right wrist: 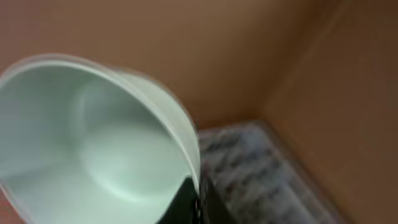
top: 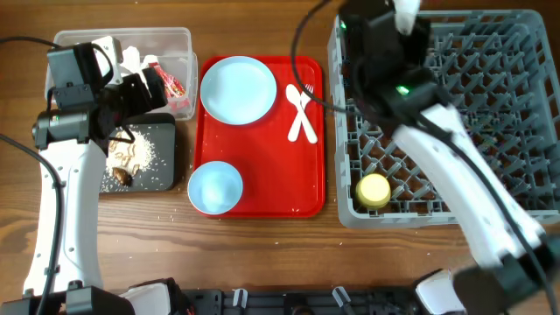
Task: Sort waste into correct bins and load items into the dishwasher rack
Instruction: 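Grasp the green bowl with the right gripper and place it in the rack, then grasp the light-blue bowl with the right gripper and place it in the rack, then grasp the light-blue plate edge with the right gripper and stand it in the rack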
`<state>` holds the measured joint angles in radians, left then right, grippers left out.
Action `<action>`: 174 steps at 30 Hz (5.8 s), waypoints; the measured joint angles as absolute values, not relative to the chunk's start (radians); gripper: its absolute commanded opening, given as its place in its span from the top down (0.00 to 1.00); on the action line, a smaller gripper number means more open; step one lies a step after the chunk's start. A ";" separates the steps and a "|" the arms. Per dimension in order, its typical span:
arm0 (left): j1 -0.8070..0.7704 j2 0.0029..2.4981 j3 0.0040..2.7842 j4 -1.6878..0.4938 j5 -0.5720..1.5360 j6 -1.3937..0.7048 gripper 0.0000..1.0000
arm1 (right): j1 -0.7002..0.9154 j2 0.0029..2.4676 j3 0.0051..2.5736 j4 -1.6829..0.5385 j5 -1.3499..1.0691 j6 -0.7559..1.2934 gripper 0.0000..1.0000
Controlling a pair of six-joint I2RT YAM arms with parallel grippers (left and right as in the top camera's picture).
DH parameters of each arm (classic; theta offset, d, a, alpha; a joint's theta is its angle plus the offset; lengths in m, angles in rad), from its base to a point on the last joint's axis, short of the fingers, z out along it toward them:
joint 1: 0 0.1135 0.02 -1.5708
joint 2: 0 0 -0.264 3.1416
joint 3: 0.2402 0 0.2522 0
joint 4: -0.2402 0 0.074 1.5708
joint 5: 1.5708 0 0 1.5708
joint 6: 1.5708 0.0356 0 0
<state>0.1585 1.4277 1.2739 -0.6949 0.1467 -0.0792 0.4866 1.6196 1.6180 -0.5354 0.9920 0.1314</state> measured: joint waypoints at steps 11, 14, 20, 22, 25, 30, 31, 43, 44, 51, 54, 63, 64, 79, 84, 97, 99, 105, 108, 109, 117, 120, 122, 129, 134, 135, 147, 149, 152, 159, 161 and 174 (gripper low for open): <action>0.159 1.428 1.274 -0.696 0.147 -0.079 0.00 | 0.403 2.059 1.610 -0.187 1.204 -0.529 0.96; 0.159 1.428 1.274 -0.697 0.147 -0.079 0.00 | 0.404 2.062 1.610 -0.296 1.159 -0.532 0.95; 0.159 1.428 1.274 -0.696 0.147 -0.079 0.00 | 0.415 2.062 1.611 -0.329 1.136 -0.490 0.95; 0.159 1.428 1.274 -0.696 0.147 -0.079 0.00 | 0.421 2.062 1.611 -0.302 1.091 -0.487 0.89; 0.159 1.428 1.274 -0.696 0.147 -0.079 0.00 | 0.421 2.062 1.611 -0.295 1.029 -0.484 0.75; 0.159 1.428 1.274 -0.696 0.147 -0.079 0.00 | 0.482 2.062 1.610 -0.318 0.961 -0.479 0.22; 0.159 1.428 1.274 -0.696 0.147 -0.079 0.00 | 0.511 2.062 1.610 -0.316 0.957 -0.478 0.07; 0.159 1.428 1.274 -0.696 0.147 -0.079 0.00 | 0.595 1.908 1.667 -0.644 -0.509 -0.038 0.23; 0.159 1.428 1.274 -0.696 0.147 -0.079 0.00 | 0.613 1.913 1.636 -0.645 -0.596 0.039 0.25; 0.159 1.428 1.274 -0.696 0.147 -0.079 0.00 | 0.759 2.031 1.460 -0.655 -0.389 0.543 0.58; 0.159 1.428 1.274 -0.696 0.147 -0.079 0.00 | 0.761 2.048 1.460 -0.671 -0.381 0.596 0.69; 0.159 1.428 1.274 -0.696 0.147 -0.079 0.00 | 0.788 2.115 1.547 -0.764 -0.362 0.570 0.96; 0.159 1.428 1.274 -0.696 0.147 -0.079 0.00 | 0.779 2.114 1.576 -0.810 -0.338 0.563 0.96; 0.159 1.428 1.274 -0.696 0.147 -0.079 0.00 | 0.466 1.567 1.612 -1.045 1.038 0.182 0.96; 0.159 1.428 1.274 -0.696 0.147 -0.079 0.00 | 0.490 1.711 1.401 -0.969 1.222 0.100 0.96; 0.159 1.428 1.274 -0.696 0.147 -0.079 0.00 | 0.552 1.813 1.319 -0.875 1.122 0.077 0.37; 0.159 1.428 1.274 -0.696 0.147 -0.079 0.00 | 0.592 1.818 1.319 -0.883 1.063 0.047 0.28; 0.159 1.428 1.274 -0.696 0.147 -0.079 0.00 | 0.673 1.821 1.329 -0.894 0.860 0.005 0.21; 0.159 1.428 1.274 -0.696 0.147 -0.079 0.00 | 0.678 1.821 1.346 -0.896 0.663 0.002 0.11; 0.159 1.428 1.274 -0.696 0.147 -0.079 0.00 | 0.680 1.821 1.347 -0.897 0.606 -0.002 0.04; 0.159 1.428 1.274 -0.697 0.147 -0.079 0.00 | 0.661 1.816 1.585 -0.561 -0.004 0.020 0.15; 0.159 1.428 1.274 -0.698 0.147 -0.079 0.00 | 0.662 1.835 1.578 -0.400 -0.040 0.255 0.23; 0.159 1.428 1.274 -0.697 0.147 -0.079 0.00 | 0.662 1.934 1.576 -0.406 0.046 0.521 0.28; 0.159 1.428 1.274 -0.698 0.147 -0.079 0.00 | 0.657 2.178 1.559 -0.414 0.097 0.870 0.52; 0.159 1.428 1.274 -0.698 0.147 -0.079 0.00 | 0.653 2.212 1.559 -0.403 0.065 0.959 0.96; 0.159 1.428 1.274 -0.697 0.147 -0.079 0.00 | 0.653 2.212 1.559 -0.406 0.048 0.977 0.96; 0.159 1.428 1.274 -0.698 0.147 -0.079 0.00 | 0.494 2.030 1.577 -0.492 0.041 0.687 0.96; 0.159 1.428 1.274 -0.697 0.147 -0.079 0.00 | 0.477 1.854 1.580 -0.469 0.125 0.526 0.96; 0.159 1.428 1.274 -0.696 0.147 -0.079 0.00 | 0.496 1.606 1.594 -0.464 0.463 0.212 0.96; 0.159 1.428 1.274 -0.698 0.147 -0.079 0.00 | 0.257 1.634 1.505 -0.490 1.011 -0.218 0.96; 0.159 1.428 1.274 -0.698 0.147 -0.079 0.00 | 0.226 1.685 1.488 -0.489 1.024 -0.237 0.96; 0.159 1.428 1.274 -0.698 0.147 -0.079 0.00 | 0.208 1.837 1.482 -0.502 0.822 -0.231 0.00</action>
<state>0.1585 1.4284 1.2739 -0.6975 0.1471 -0.0788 0.2077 1.8370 1.4822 -0.5018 0.8223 -0.2306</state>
